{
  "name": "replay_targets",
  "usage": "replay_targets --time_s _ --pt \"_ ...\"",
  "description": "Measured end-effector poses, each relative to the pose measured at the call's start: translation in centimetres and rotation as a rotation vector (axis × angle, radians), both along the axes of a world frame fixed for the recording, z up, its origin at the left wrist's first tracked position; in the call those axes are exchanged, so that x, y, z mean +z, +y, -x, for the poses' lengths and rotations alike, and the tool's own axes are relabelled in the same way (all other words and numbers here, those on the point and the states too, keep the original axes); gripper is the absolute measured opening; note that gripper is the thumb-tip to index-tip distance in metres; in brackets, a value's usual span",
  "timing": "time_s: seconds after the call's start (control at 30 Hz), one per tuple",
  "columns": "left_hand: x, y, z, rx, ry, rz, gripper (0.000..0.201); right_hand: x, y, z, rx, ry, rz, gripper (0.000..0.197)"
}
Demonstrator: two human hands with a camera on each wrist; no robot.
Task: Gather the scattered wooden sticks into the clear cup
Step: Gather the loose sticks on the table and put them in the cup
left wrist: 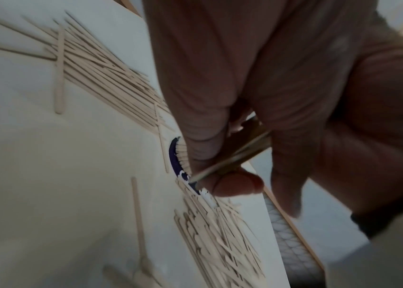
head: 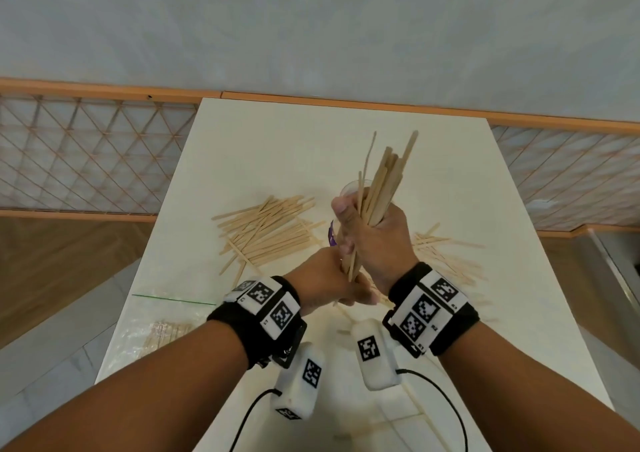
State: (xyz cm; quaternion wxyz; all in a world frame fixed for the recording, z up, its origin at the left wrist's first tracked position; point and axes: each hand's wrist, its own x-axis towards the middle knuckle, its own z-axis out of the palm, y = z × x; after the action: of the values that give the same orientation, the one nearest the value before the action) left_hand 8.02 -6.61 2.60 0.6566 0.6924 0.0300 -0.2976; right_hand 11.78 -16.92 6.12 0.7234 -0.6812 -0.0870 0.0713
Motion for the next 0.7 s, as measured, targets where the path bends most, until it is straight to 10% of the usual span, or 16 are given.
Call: replay_targets --time_s 0.7 --pt "0.78 0.6 0.01 0.032 0.129 0.025 0.018 0.24 0.03 0.14 0.22 0.107 -0.012 0.03"
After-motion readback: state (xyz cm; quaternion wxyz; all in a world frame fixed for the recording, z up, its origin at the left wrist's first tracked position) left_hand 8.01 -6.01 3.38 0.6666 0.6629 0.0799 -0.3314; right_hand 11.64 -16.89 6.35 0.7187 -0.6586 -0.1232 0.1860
